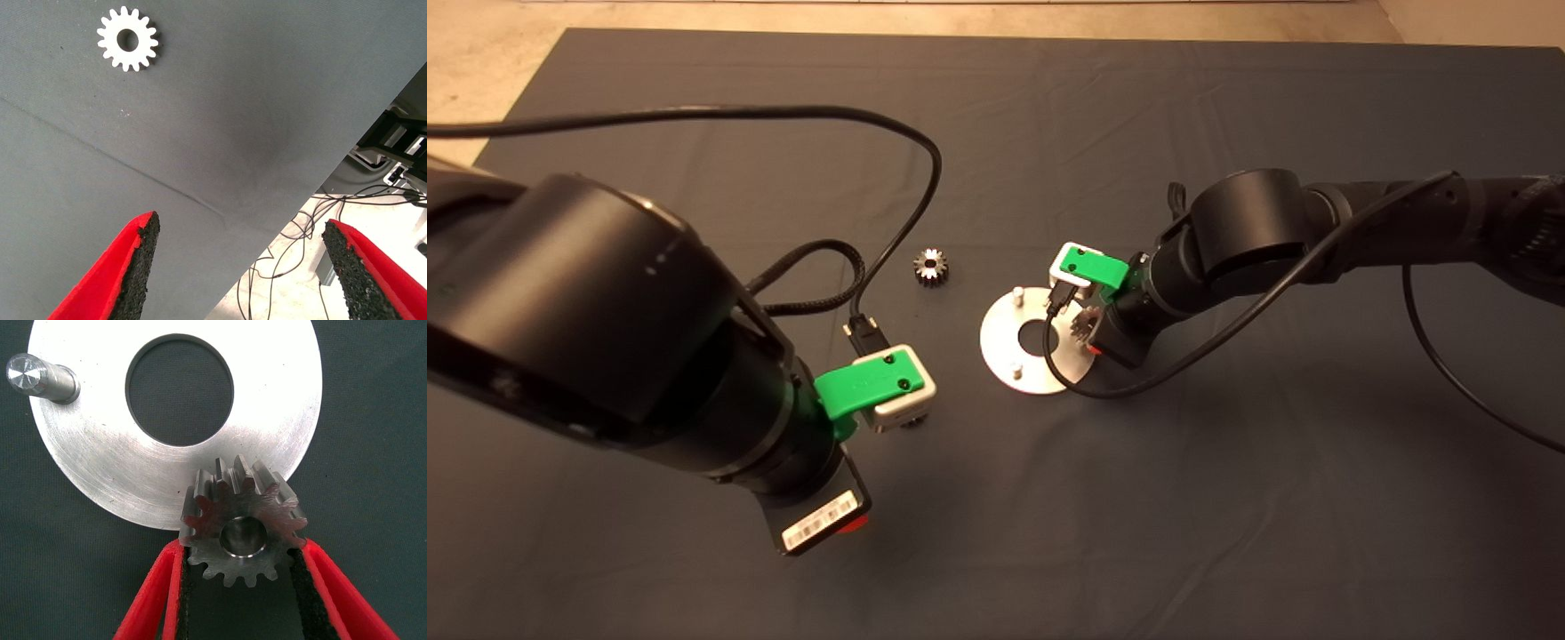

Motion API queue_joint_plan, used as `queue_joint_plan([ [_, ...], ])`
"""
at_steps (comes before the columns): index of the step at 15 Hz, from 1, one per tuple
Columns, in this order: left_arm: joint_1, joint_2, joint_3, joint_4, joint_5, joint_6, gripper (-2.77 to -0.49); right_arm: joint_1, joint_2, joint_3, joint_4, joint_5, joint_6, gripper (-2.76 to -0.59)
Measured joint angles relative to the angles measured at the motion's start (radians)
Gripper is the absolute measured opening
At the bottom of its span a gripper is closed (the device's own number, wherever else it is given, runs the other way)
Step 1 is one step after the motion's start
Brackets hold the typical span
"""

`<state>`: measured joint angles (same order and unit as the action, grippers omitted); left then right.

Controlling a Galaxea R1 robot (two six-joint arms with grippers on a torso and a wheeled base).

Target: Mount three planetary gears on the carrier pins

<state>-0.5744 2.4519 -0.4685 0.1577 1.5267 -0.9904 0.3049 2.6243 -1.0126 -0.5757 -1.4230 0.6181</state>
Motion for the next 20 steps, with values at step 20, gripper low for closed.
queue_joint_plan([
  [20,0.000,0.003,0.000,-0.009,0.000,0.000,-1.50,0.005,0.036,-0.041,-0.008,-0.015,0.000,-2.37],
])
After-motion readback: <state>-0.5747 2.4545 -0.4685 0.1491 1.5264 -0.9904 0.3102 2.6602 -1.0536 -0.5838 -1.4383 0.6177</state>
